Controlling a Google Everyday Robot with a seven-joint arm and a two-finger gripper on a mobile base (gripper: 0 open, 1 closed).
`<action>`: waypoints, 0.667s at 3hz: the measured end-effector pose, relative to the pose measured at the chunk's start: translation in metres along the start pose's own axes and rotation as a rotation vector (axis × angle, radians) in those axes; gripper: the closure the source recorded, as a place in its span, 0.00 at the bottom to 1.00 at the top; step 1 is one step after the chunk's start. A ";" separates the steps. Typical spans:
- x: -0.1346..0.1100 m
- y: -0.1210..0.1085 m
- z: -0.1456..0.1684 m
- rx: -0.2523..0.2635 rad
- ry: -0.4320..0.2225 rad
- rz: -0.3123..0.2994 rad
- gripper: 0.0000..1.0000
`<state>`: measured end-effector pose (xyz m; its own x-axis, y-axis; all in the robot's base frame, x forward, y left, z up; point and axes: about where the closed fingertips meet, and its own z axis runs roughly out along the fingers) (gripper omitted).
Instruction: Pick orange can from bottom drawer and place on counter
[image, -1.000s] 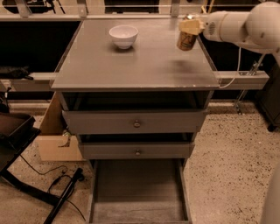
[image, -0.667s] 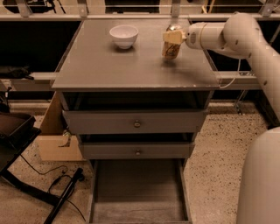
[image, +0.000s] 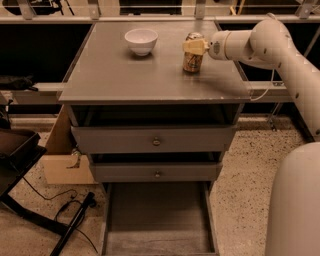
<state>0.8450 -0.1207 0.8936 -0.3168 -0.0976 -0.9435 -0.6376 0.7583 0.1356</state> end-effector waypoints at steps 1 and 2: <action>-0.001 0.000 0.000 0.000 0.000 0.000 0.58; -0.001 0.000 0.000 0.000 0.000 0.000 0.35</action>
Offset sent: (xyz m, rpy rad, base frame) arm 0.0000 0.0000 0.0007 0.0000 0.0000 0.0000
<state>0.8450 -0.1206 0.8943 -0.3168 -0.0976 -0.9434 -0.6377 0.7583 0.1356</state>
